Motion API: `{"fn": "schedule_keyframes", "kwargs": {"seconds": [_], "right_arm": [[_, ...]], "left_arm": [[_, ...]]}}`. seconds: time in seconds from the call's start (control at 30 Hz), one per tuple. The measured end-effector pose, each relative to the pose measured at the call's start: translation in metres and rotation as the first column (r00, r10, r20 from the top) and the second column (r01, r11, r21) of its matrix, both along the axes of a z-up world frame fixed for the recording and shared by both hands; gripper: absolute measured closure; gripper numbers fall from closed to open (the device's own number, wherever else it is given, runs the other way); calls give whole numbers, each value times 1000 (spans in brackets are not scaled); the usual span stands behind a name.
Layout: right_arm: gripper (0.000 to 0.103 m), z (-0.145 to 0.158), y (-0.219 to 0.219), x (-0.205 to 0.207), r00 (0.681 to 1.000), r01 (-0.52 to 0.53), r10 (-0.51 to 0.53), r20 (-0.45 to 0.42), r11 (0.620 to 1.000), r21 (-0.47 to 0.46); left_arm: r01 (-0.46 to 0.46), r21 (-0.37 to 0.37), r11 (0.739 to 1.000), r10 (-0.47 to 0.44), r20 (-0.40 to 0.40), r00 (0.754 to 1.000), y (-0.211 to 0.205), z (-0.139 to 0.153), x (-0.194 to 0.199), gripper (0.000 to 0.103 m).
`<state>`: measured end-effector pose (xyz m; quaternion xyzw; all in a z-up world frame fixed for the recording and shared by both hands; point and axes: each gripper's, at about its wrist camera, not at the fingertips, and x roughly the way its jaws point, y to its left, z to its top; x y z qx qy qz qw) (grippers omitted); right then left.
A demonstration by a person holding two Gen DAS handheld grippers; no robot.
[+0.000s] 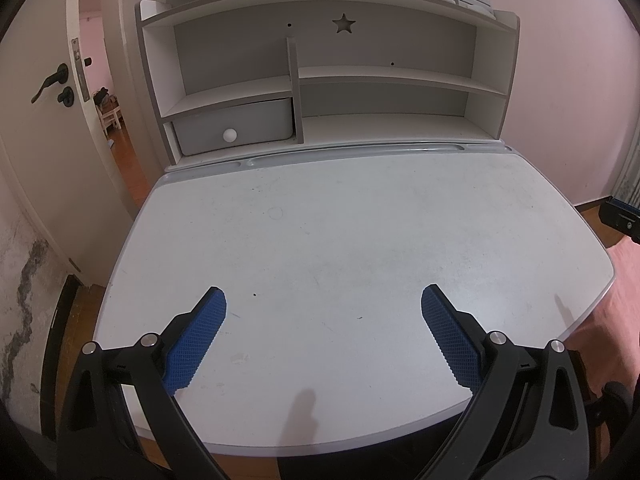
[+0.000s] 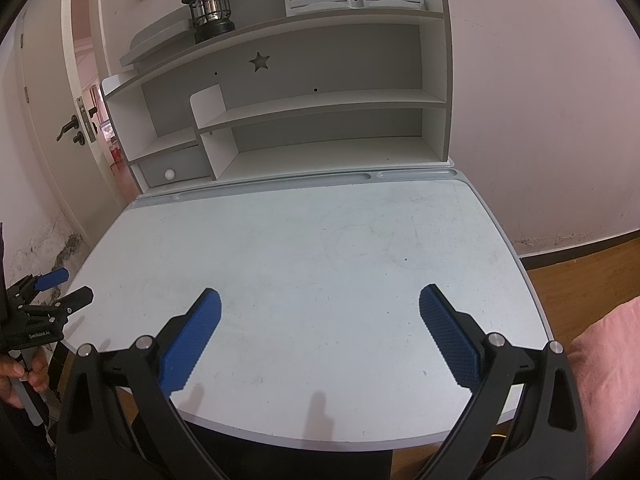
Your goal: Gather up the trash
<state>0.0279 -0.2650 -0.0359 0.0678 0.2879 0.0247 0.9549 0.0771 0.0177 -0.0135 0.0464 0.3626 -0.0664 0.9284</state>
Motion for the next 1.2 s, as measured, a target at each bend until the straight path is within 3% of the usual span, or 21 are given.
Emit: {"fn": "schedule_keyframes", "kwargs": {"seconds": [1.2], "right_arm": [[7, -3, -9, 0, 1000, -6, 6, -4, 1000, -1]], "left_arm": [[-2, -4, 1000, 2, -4, 1000, -3, 2, -1, 8]]}}
